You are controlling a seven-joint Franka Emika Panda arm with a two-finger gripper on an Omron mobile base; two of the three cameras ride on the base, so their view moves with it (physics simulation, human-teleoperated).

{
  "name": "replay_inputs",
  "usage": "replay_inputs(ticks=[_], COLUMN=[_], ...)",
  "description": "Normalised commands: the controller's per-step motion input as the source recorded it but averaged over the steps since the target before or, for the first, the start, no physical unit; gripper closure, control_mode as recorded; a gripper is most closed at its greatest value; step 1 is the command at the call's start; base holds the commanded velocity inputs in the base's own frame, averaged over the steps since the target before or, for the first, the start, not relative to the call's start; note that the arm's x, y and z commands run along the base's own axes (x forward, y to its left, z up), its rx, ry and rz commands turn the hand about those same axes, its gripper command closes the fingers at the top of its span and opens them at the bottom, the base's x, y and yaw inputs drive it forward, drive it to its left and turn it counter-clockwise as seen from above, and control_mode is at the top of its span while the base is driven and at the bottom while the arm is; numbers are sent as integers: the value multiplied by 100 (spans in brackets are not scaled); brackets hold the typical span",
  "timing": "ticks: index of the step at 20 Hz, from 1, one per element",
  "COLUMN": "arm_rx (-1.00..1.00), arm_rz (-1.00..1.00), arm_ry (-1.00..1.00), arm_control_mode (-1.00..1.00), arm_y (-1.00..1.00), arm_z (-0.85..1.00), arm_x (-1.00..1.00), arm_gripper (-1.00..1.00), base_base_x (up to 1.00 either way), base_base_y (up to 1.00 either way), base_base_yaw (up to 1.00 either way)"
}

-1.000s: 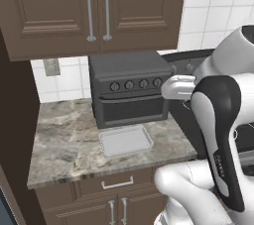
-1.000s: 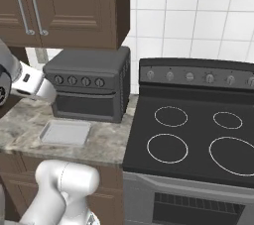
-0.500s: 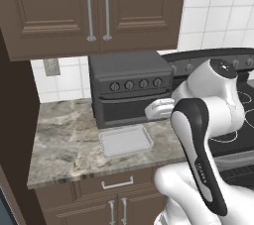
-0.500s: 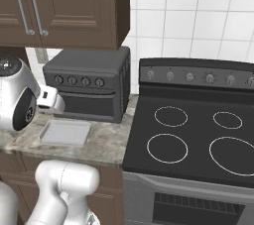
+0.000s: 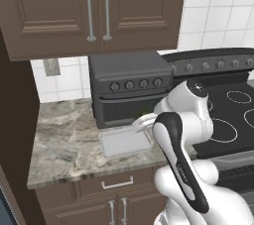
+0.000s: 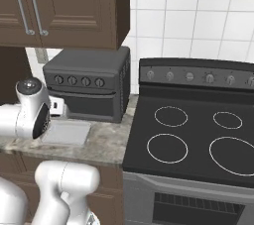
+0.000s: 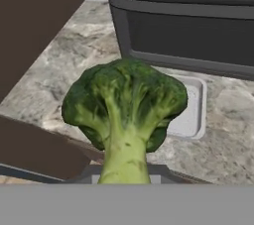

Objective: Take the lemon and broccoli out of the freezer and place them in the tupperware container on the counter. Then put the tupperware containing the vegetables back in the freezer.

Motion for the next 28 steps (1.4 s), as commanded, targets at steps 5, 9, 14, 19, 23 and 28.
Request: replay_inputs(ticks=[5, 9, 14, 19, 23, 28], arm_rx=[-5, -7, -4, 0, 0, 0], arm_rz=[7, 4, 3, 2, 2, 1], arm_ry=[4, 3, 4, 7, 4, 5], arm_control_mode=[-100, -100, -100, -100, -100, -100], arm_y=[38, 29, 11, 0, 12, 25], arm_z=[-55, -58, -56, -46, -27, -12], arm_x=[40, 24, 28, 50, 46, 48], arm_gripper=[100, 100, 100, 100, 100, 100], base_base_x=[0, 0, 0, 0, 0, 0], base_base_y=[0, 0, 0, 0, 0, 0], base_base_yaw=[0, 0, 0, 0, 0, 0])
